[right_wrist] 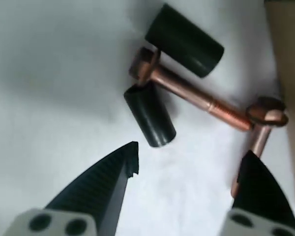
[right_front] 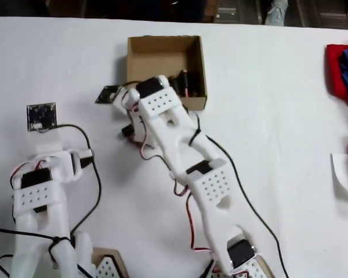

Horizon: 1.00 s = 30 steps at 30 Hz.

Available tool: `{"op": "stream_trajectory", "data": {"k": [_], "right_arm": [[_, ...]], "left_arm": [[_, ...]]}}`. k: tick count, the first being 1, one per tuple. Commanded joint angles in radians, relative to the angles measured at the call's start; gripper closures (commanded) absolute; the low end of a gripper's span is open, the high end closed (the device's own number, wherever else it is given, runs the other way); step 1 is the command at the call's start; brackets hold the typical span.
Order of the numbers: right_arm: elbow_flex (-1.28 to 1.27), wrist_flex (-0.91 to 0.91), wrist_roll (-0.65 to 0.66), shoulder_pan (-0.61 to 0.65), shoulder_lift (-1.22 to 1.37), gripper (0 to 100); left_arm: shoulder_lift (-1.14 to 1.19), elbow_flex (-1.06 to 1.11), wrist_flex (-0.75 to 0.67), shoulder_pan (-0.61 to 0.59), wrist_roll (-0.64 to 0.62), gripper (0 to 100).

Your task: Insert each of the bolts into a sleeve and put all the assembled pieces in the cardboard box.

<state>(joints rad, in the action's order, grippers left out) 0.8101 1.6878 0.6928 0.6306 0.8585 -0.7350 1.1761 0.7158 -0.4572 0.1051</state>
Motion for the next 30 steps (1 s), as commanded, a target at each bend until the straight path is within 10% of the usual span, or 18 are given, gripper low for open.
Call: {"op": "stream_trajectory", "data": {"k": [1, 20, 30], "right_arm": [[0.014, -0.019, 0.008, 0.039, -0.077, 68.4], [0.014, -0.068, 0.000, 0.053, 0.070, 72.8], [0.014, -0.067, -0.029, 0.033, 0.068, 98.3]], "left_arm": [[-0.025, -0.019, -0.015, -0.009, -0.009, 65], [-0.025, -0.019, -0.015, -0.011, -0.009, 65], [-0.025, -0.019, -0.015, -0.011, -0.009, 65]]}}
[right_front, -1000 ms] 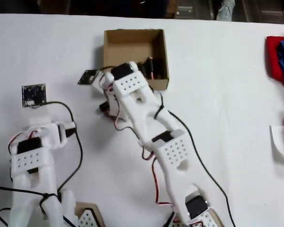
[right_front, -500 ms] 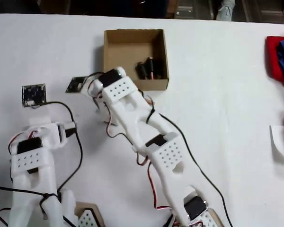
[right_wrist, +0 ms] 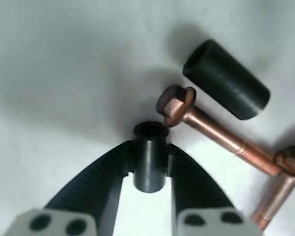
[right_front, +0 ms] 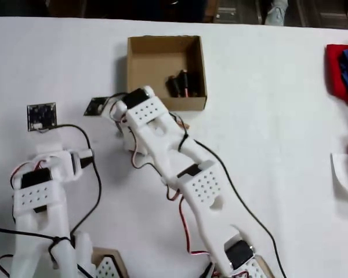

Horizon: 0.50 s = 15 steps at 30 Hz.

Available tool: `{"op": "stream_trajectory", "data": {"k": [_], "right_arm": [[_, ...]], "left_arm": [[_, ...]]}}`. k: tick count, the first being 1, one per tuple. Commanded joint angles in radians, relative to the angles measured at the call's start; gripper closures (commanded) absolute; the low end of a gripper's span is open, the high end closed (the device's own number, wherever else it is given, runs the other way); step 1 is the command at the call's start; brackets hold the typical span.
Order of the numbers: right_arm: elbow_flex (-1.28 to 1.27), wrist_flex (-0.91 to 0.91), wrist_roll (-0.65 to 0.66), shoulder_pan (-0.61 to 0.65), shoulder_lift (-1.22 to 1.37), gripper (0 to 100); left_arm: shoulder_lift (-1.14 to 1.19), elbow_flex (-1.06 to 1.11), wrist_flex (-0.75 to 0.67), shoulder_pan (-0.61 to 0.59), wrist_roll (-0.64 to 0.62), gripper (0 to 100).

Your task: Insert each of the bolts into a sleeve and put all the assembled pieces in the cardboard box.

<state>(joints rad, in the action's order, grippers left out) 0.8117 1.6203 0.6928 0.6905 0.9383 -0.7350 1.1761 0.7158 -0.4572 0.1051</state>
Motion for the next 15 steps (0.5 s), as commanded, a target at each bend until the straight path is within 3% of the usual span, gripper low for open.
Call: {"op": "stream_trajectory", "data": {"k": [1, 9, 15], "right_arm": [[0.014, 0.001, -0.064, -0.035, -0.013, 97.9], [0.012, 0.050, -0.520, -0.208, -0.074, 97.8], [0.005, 0.058, -0.545, -0.228, -0.061, 96.4]], "left_arm": [[-0.025, -0.019, -0.015, -0.011, -0.009, 65], [-0.025, -0.019, -0.015, -0.011, -0.009, 65], [-0.025, -0.019, -0.015, -0.006, -0.011, 65]]}}
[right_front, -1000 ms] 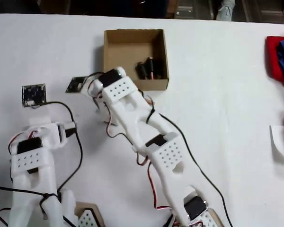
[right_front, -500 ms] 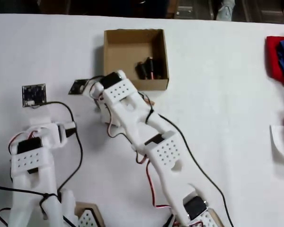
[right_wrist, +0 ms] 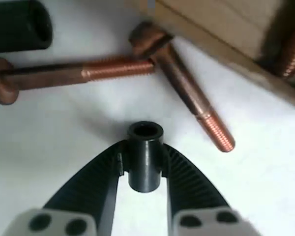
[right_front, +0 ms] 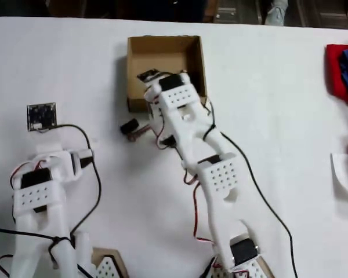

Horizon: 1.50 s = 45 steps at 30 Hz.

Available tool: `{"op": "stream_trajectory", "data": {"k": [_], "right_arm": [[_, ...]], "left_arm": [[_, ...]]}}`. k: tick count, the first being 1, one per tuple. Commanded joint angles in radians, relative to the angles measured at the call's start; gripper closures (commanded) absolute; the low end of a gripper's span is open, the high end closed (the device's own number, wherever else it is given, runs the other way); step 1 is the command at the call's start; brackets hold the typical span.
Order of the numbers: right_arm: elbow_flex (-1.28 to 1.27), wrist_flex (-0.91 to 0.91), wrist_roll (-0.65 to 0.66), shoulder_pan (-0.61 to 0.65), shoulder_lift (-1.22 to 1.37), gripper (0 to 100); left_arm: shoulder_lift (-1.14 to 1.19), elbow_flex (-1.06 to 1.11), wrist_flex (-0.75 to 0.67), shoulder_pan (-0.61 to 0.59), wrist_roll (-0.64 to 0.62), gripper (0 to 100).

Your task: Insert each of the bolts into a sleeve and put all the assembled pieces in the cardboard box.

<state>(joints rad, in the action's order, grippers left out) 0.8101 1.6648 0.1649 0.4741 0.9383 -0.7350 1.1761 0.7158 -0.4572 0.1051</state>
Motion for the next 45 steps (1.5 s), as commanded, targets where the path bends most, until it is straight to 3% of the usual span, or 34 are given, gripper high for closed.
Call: {"op": "stream_trajectory", "data": {"k": [1, 4, 6, 14, 17, 22, 29, 34, 37, 42, 43, 45], "right_arm": [[0.006, 0.013, -0.017, -0.008, -0.058, 93.9], [0.006, 0.013, -0.017, -0.008, -0.053, 85.6], [0.006, 0.013, -0.017, -0.013, -0.053, 85.7], [0.005, 0.012, -0.017, -0.015, -0.041, 89.6], [0.014, 0.004, -0.015, -0.021, -0.024, 99.3], [0.014, 0.022, -0.015, -0.084, -0.127, 97.5], [-0.074, 0.104, 0.052, -0.237, -0.461, 97.5], [-0.311, 0.094, 0.054, -0.406, -0.653, 97.5], [-0.436, 0.076, 0.057, -0.499, -0.736, 97.5], [-0.575, 0.021, 0.132, -0.602, -0.849, 97.5], [-0.597, 0.013, 0.140, -0.616, -0.869, 97.5], [-0.632, 0.010, 0.160, -0.641, -0.909, 97.5]], "left_arm": [[-0.025, -0.019, -0.015, -0.006, -0.011, 65], [-0.025, -0.019, -0.015, -0.006, -0.011, 65], [-0.025, -0.019, -0.015, -0.006, -0.011, 65], [-0.025, -0.019, -0.015, -0.008, -0.011, 65], [-0.025, -0.019, -0.015, -0.006, -0.011, 65], [-0.015, -0.077, 0.012, 0.015, -0.006, 65], [0.132, -0.314, 0.110, 0.278, 0.041, 65], [0.505, -0.707, 0.405, 0.442, 0.049, 65], [0.707, -0.984, 0.609, 0.509, -0.046, 65], [0.984, -1.328, 0.818, 0.554, -0.460, 65], [1.034, -1.376, 0.836, 0.552, -0.500, 65], [1.125, -1.463, 0.861, 0.552, -0.454, 65]]}}
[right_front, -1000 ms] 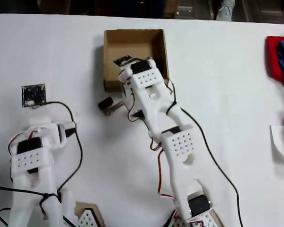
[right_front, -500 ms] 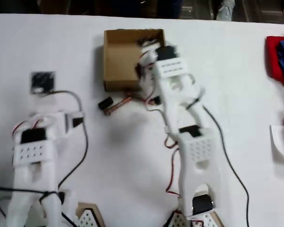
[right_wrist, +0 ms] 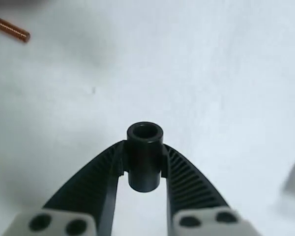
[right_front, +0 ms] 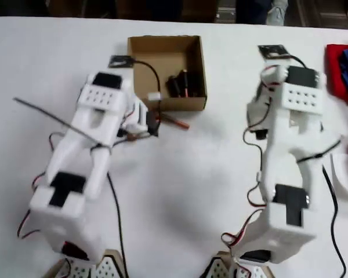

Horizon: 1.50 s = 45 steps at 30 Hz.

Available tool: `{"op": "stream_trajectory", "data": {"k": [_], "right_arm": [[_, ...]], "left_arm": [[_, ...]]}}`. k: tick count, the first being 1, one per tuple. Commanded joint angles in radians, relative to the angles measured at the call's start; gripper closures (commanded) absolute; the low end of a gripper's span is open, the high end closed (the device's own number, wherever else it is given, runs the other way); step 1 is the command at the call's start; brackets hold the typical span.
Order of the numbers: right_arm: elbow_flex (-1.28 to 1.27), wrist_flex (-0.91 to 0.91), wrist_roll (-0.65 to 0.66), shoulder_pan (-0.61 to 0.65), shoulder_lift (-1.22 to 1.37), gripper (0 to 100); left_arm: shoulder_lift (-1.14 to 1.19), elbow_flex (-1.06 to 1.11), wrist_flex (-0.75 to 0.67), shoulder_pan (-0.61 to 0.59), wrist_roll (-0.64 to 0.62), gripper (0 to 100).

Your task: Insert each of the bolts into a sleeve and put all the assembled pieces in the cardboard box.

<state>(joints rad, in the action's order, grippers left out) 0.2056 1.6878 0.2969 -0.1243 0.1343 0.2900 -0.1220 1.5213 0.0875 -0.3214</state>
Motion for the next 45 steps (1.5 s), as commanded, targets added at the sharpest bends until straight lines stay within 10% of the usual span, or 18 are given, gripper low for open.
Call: {"op": "stream_trajectory", "data": {"k": [1, 8, 17, 33, 45], "right_arm": [[-0.048, -0.021, 0.038, -0.050, -0.124, 97.5], [-0.187, -0.082, 0.057, -0.090, -0.217, 97.5], [-0.284, -0.130, 0.057, -0.084, -0.266, 97.5], [-0.284, -0.124, 0.057, -0.088, -0.294, 97.5], [-0.284, -0.128, 0.057, -0.090, -0.289, 97.5]], "left_arm": [[0.140, -0.203, 0.064, 0.009, 0.032, 65], [0.328, -0.452, 0.166, 0.012, 0.477, 65], [0.473, -0.602, 0.187, 0.008, 0.488, 85], [0.664, -0.750, 0.193, 0.012, 0.559, 85], [0.646, -0.750, 0.261, -0.008, 1.016, 98]]}}
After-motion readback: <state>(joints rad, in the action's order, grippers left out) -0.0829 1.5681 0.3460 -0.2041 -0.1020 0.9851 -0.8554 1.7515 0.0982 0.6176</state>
